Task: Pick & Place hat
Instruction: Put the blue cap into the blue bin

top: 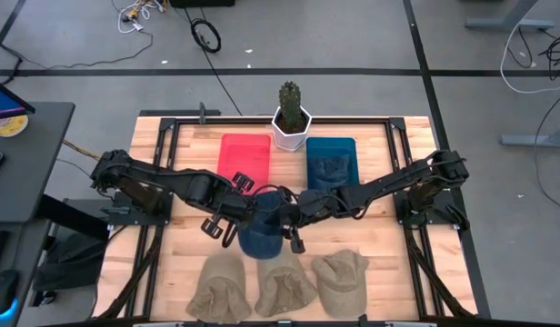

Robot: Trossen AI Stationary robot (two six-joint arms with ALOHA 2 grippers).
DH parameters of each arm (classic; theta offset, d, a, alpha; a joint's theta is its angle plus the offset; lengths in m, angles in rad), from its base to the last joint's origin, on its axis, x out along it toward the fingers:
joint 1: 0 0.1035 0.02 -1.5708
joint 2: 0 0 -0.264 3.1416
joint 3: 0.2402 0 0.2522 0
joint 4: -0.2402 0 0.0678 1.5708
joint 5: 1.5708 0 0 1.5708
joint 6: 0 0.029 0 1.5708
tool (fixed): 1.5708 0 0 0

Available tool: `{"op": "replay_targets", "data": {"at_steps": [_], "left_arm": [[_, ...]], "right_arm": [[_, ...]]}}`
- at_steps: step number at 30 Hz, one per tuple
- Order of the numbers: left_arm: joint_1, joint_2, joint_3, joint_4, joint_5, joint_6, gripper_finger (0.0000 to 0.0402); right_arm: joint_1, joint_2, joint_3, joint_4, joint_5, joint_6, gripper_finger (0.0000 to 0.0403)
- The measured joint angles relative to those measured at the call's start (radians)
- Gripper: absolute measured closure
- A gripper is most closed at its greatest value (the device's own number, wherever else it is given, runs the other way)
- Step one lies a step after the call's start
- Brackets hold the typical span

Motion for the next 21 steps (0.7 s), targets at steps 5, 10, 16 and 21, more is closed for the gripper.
{"op": "replay_targets", "data": {"at_steps": [5, 10, 16, 21], "left_arm": [[0.0, 0.0, 0.0, 0.002, 0.002, -0.004, 0.038], [0.0, 0.0, 0.0, 0.002, 0.004, -0.011, 0.0379], [0.0, 0.0, 0.0, -0.021, 0.048, -0.141, 0.035], [-0.001, 0.0, 0.0, -0.051, 0.034, -0.197, 0.0283]], "right_arm": [[-0.004, 0.0, 0.0, -0.002, -0.009, -0.007, 0.037], [-0.008, 0.0, 0.0, -0.01, -0.018, -0.003, 0.0392], [-0.008, -0.001, 0.0, -0.032, -0.016, -0.003, 0.0399], [-0.009, -0.001, 0.0, -0.072, -0.006, -0.003, 0.0401]]}}
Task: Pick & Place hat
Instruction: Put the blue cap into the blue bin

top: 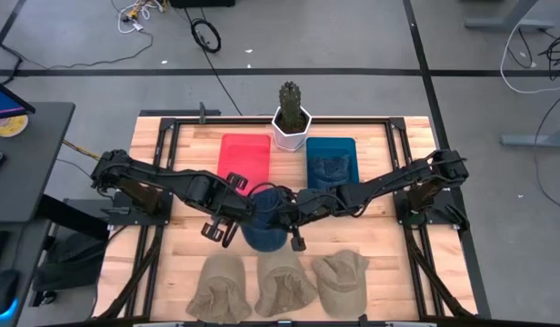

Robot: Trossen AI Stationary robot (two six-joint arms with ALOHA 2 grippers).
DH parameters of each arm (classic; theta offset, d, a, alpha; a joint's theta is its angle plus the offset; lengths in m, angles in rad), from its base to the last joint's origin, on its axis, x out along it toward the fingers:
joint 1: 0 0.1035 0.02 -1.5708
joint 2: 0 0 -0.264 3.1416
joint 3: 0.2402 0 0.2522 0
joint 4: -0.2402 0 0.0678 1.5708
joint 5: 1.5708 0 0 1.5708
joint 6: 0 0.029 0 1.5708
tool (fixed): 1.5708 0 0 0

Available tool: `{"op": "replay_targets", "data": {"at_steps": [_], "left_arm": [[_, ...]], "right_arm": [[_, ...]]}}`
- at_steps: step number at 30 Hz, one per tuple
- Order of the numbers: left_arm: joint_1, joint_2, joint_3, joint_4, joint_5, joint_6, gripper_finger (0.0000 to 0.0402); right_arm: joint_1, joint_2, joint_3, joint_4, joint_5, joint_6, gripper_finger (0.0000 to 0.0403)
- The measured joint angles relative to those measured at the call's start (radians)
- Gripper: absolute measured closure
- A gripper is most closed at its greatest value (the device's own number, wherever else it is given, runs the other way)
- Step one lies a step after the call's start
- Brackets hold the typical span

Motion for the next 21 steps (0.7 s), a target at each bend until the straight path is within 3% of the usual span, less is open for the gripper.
{"op": "replay_targets", "data": {"at_steps": [4, 8, 14, 21], "left_arm": [[-0.009, 0.0, 0.0, -0.041, -0.04, -0.062, 0.0228], [-0.037, -0.016, -0.001, -0.105, -0.043, -0.157, 0.02], [-0.118, -0.147, -0.001, -0.019, -0.075, -0.186, 0.0211], [-0.201, -0.319, -0.001, 0.14, -0.228, -0.255, 0.0239]], "right_arm": [[-0.001, -0.013, 0.0, -0.038, 0.039, -0.002, 0.0401], [-0.014, -0.065, 0.0, -0.149, 0.09, -0.005, 0.0402], [-0.047, -0.198, 0.0, -0.329, 0.136, 0.002, 0.0402], [-0.065, -0.331, 0.0, -0.538, 0.149, -0.004, 0.0403]]}}
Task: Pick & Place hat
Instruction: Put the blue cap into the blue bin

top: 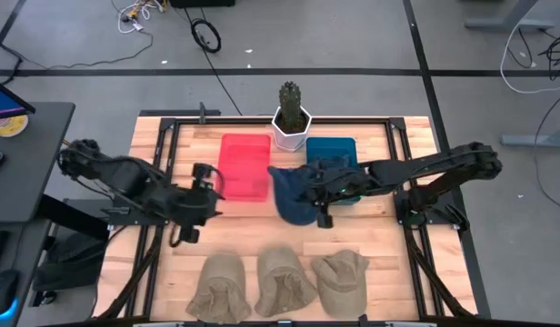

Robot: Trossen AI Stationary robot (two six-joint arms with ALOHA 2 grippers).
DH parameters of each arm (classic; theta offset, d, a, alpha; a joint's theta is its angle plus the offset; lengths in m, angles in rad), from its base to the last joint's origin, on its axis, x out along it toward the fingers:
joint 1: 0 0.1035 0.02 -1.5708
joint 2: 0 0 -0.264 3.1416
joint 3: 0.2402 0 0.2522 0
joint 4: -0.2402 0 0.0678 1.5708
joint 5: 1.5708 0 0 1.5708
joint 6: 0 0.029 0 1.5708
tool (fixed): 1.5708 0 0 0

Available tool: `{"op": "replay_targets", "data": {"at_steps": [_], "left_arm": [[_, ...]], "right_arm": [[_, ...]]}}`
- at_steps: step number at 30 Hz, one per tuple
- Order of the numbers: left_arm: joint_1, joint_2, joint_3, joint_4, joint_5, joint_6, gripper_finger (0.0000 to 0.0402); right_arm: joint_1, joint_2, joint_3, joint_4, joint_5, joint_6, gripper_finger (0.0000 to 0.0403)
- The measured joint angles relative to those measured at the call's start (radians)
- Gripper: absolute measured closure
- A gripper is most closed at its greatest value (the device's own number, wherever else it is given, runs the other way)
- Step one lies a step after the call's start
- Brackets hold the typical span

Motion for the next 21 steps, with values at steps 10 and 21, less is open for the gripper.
{"op": "replay_targets", "data": {"at_steps": [10, 21], "left_arm": [[-0.065, -0.086, -0.094, 0.127, -0.138, 0.036, 0.0257], [-0.053, -0.299, -0.601, 0.675, -0.117, 0.187, 0.0266]], "right_arm": [[-0.059, -0.141, -0.046, -0.167, 0.007, -0.019, 0.0403], [-0.197, -0.309, -0.314, -0.06, -0.004, -0.04, 0.0403]]}}
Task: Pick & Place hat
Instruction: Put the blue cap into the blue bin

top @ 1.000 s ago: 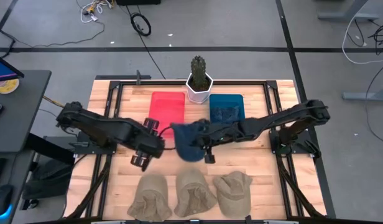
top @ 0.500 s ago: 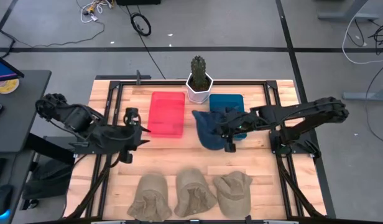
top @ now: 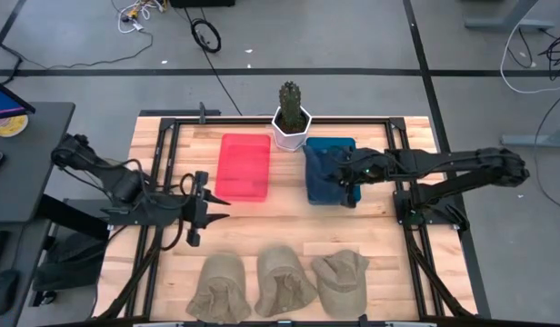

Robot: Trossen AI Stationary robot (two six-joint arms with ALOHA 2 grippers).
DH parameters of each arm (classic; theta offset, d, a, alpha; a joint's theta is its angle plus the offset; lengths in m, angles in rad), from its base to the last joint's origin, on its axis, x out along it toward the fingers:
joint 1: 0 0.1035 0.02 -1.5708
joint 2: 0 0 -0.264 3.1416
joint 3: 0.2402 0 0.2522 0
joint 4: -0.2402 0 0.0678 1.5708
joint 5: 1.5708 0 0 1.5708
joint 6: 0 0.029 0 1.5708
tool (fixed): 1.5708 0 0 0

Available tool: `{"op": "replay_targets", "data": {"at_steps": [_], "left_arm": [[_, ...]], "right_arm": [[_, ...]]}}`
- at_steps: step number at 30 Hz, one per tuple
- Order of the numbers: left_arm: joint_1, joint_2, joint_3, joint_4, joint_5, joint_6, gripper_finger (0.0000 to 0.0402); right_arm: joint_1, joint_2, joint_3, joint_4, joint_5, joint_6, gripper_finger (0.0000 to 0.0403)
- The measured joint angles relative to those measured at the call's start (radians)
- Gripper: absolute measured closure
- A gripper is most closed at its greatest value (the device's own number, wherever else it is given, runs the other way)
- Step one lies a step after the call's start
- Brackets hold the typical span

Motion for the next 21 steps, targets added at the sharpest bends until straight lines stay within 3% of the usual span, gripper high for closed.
{"op": "replay_targets", "data": {"at_steps": [9, 21], "left_arm": [[0.034, -0.08, -0.408, 0.52, 0.021, 0.053, 0.0266], [0.063, -0.084, -0.563, 0.671, 0.021, -0.004, 0.0266]], "right_arm": [[-0.106, -0.001, -0.163, 0.098, -0.05, -0.116, 0.0402], [-0.196, 0.005, -0.285, 0.245, -0.166, -0.103, 0.0399]]}}
